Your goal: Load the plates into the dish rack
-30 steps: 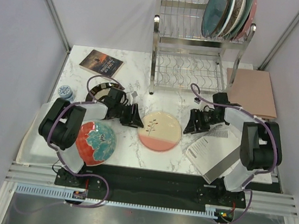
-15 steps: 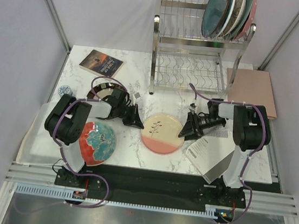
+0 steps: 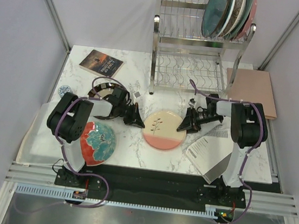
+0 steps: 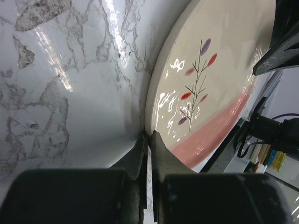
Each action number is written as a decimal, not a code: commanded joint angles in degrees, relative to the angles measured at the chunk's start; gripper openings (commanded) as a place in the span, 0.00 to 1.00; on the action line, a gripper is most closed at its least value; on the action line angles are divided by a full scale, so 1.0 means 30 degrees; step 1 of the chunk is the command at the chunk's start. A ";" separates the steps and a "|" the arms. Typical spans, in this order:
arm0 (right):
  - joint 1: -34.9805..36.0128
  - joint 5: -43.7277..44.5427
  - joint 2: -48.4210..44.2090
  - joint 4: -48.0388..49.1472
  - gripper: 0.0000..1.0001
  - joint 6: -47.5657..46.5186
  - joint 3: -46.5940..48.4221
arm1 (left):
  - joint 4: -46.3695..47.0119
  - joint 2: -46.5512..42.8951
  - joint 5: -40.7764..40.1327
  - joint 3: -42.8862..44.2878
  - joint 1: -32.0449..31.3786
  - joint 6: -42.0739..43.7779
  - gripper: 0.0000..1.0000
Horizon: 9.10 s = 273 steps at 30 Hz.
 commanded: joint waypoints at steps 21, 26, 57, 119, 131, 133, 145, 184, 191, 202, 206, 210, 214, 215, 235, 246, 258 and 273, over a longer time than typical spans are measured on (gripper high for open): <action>0.1467 0.0440 -0.0496 0.2049 0.00 -0.1027 0.1178 | 0.0587 -0.0330 0.0401 0.0941 -0.0399 0.0296 0.17; 0.1350 0.1666 -0.3804 -0.2665 0.00 -0.4369 0.2729 | -0.1548 -0.2315 -0.1271 0.1349 0.0709 0.2401 0.51; 0.6004 2.7648 -0.8826 1.2433 0.00 -0.0091 1.9137 | -0.1054 -0.8533 -0.7955 0.2115 0.3790 0.3053 0.77; 0.5920 3.2727 0.0993 0.7670 0.19 -0.3640 2.5290 | 0.1144 -0.7275 -0.7632 -0.0202 0.3204 0.1411 0.78; 0.7062 3.3074 -0.3483 0.7992 0.55 -0.4285 2.1809 | -0.0347 -0.8297 -0.8714 0.0706 0.3234 0.2667 0.79; 0.7267 3.3515 -0.4856 0.7556 0.56 -0.4315 2.0579 | -0.0904 -0.8679 -0.9297 0.0882 0.3263 0.3167 0.81; 0.7268 2.3047 -1.4176 0.0330 0.72 -0.2613 0.9302 | -0.5184 -1.2164 -0.9477 0.0590 0.7917 0.4254 0.86; 1.4533 0.4219 0.5535 0.9632 0.70 0.8986 0.9677 | -0.8758 -1.6591 -0.9653 0.2964 1.0235 0.4314 0.92; 1.4826 0.5742 0.5537 0.9634 0.23 0.9134 0.9647 | -0.9110 -1.6650 -0.8541 0.1646 1.0470 0.2790 0.87; 1.1115 0.7853 0.0740 0.6208 0.00 0.5593 0.5287 | -0.8995 -1.6766 -0.5291 -0.1984 1.0441 0.2115 0.84; 0.8532 0.6512 -0.1462 0.5707 0.00 0.4362 0.2621 | -0.7094 -1.6971 -0.2516 -0.4385 1.0441 0.1823 0.84; 0.6801 0.4078 -0.3045 0.5765 0.00 0.3537 0.0804 | -0.3697 -1.6330 0.0184 -0.7053 1.0470 0.1295 0.77; 0.6389 0.2846 -0.3809 0.5881 0.00 0.3303 0.0302 | 0.0083 -1.4543 0.2504 -0.8198 1.0411 0.0037 0.69; 0.6418 0.2495 -0.3810 0.5911 0.00 0.3245 0.0272 | 0.0988 -1.4250 0.2767 -0.8257 1.0353 -0.0052 0.69; 0.6359 -0.2136 -0.3049 0.9660 0.00 0.6934 0.0710 | 0.1057 -0.8153 0.3942 -0.6295 0.7513 0.3579 0.65; 0.6330 -0.1640 -0.2610 0.9720 0.03 0.7171 0.1327 | 0.0587 -0.7187 0.6194 -0.5241 0.7159 0.4194 0.10; 0.6710 -0.0644 -0.1438 0.7992 0.63 0.5880 0.1882 | 0.0791 -0.7011 0.8101 -0.4977 0.7189 0.4137 0.02; 0.7355 -0.0233 0.0350 0.7992 0.41 0.5969 0.3231 | 0.2023 -0.7040 0.9362 -0.4977 0.7218 0.2964 0.02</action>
